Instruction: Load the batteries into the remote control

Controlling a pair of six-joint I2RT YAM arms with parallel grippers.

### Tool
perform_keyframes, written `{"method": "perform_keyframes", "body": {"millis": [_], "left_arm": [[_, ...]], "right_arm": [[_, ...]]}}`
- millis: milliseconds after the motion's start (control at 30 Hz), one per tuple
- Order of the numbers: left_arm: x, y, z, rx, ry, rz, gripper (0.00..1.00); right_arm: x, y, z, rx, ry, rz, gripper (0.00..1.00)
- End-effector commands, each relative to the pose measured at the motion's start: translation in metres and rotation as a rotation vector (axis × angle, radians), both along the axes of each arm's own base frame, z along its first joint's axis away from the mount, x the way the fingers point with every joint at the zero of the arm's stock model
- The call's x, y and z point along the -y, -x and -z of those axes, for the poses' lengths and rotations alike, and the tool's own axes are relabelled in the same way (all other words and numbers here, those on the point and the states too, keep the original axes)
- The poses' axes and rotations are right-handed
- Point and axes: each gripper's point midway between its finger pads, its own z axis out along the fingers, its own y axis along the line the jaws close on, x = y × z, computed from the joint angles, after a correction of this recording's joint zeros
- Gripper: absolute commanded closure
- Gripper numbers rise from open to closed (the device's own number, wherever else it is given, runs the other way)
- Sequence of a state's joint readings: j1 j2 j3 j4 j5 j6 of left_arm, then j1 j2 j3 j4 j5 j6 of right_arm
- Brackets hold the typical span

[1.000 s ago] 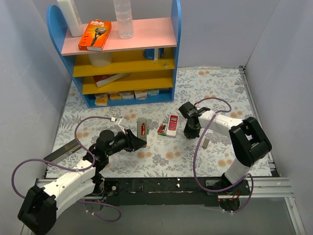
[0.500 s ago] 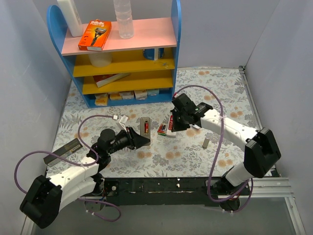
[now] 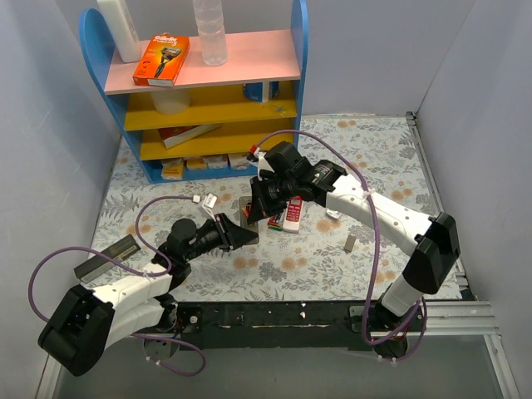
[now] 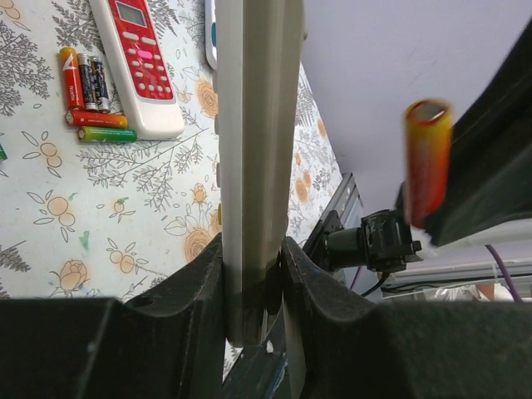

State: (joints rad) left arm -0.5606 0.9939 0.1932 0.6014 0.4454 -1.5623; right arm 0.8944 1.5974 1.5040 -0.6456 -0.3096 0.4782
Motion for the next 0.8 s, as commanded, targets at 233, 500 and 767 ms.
{"method": "perform_keyframes", "body": {"millis": [233, 500, 767], "left_arm": [[-0.001, 0.0, -0.023, 0.031, 0.097, -0.032, 1.0], [-0.002, 0.002, -0.025, 0.043, 0.112, -0.031, 1.0], [-0.002, 0.005, -0.028, 0.065, 0.121, -0.019, 1.0]], "right_arm": [[-0.004, 0.013, 0.007, -0.157, 0.037, 0.038, 0.99], [-0.005, 0.009, 0.012, -0.183, 0.058, 0.088, 0.99], [-0.008, -0.001, 0.013, -0.186, 0.082, 0.145, 0.99]]}}
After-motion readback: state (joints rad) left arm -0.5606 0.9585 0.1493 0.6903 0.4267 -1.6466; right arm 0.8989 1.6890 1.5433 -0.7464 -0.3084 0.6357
